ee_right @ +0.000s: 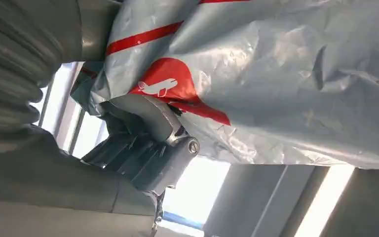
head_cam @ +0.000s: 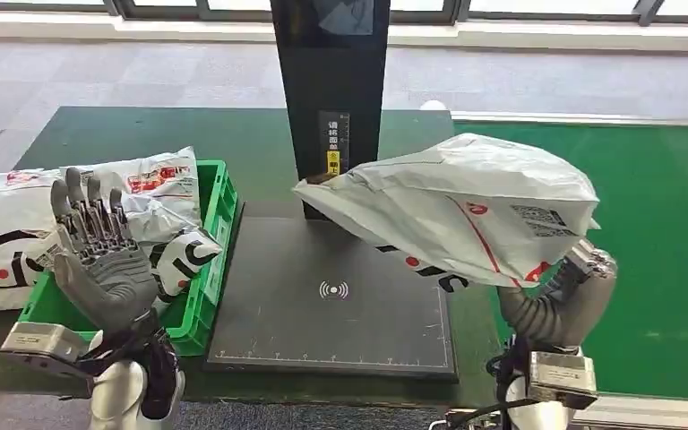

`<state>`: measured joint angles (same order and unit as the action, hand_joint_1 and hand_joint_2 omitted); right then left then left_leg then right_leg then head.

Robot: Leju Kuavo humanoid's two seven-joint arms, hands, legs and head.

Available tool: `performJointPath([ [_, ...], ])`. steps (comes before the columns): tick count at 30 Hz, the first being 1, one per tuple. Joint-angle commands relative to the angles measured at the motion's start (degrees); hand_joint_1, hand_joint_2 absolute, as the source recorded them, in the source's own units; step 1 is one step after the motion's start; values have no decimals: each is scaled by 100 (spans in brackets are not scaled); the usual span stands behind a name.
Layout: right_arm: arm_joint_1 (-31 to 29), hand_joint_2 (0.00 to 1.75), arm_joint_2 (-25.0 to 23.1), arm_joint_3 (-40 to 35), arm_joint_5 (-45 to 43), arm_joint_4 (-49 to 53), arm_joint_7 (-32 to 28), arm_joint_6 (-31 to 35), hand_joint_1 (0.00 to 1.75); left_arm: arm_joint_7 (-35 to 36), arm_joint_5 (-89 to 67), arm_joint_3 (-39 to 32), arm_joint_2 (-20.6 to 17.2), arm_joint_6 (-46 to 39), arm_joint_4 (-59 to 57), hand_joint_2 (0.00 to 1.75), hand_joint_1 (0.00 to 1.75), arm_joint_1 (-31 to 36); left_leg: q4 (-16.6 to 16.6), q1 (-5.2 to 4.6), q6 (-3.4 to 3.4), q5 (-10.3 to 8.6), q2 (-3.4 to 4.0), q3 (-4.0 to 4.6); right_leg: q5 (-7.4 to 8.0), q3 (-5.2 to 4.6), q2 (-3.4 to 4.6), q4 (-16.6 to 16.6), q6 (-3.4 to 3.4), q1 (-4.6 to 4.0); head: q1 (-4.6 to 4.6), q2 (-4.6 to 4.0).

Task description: Moved the parcel from conveyor to table for the left to box.

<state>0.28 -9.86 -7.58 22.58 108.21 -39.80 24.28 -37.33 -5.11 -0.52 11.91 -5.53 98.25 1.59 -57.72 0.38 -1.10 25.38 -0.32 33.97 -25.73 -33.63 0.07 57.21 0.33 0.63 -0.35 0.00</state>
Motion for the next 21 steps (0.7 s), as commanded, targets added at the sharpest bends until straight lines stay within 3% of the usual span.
performJointPath([
  [1, -1959, 175, -155, 1004, -106, -4949, 60, -817, 175, 39, 76, 155, -71, -14, -927, 0, 0, 580, 24, 9, 3, -12, 36, -36, 27, 29, 34, -34, -1, -11, 0, 0],
  [5, -2750, 175, -55, 1342, -694, -7489, -20, -1520, 175, -7, 161, 266, -112, -94, -1114, 0, 0, 649, 26, 9, 5, -23, 27, -42, 38, 37, 24, -36, 1, -11, -2, 0],
  [7, -2914, 175, -37, 1476, -812, -8166, -20, -1767, 175, -18, 190, 314, -126, -136, -1199, 0, 0, 723, 41, 6, 11, -44, 15, -38, 50, 35, 12, -50, 4, -7, -2, 0],
  [8, -2980, 175, -27, 1503, -841, -8441, -14, -1863, 161, -18, 197, 330, -126, -153, -1217, 0, 0, 741, 17, 6, 9, -33, 7, -32, 33, 33, 5, -24, 6, -7, -2, 0],
  [9, -3021, 175, -15, 1548, -834, -8622, 92, -1939, 140, -22, 203, 342, -125, -170, -1213, 0, 0, 748, 19, 5, 7, -36, 7, -30, 36, 27, 4, -24, 5, -5, -2, 0],
  [12, -3051, 175, -24, 1519, -690, -8814, 267, -2029, 148, -20, 208, 352, -106, -213, -1144, 0, 0, 740, 8, 4, 4, -31, 3, -21, 33, 20, 4, -13, 4, -5, -2, 0],
  [21, -3082, 175, -56, 1517, -664, -8848, 338, -2185, 143, -27, 231, 355, -176, -230, -1320, 0, 0, 828, 13, 4, -4, -29, 8, -23, 37, 15, 9, -20, 1, -11, -2, 0],
])
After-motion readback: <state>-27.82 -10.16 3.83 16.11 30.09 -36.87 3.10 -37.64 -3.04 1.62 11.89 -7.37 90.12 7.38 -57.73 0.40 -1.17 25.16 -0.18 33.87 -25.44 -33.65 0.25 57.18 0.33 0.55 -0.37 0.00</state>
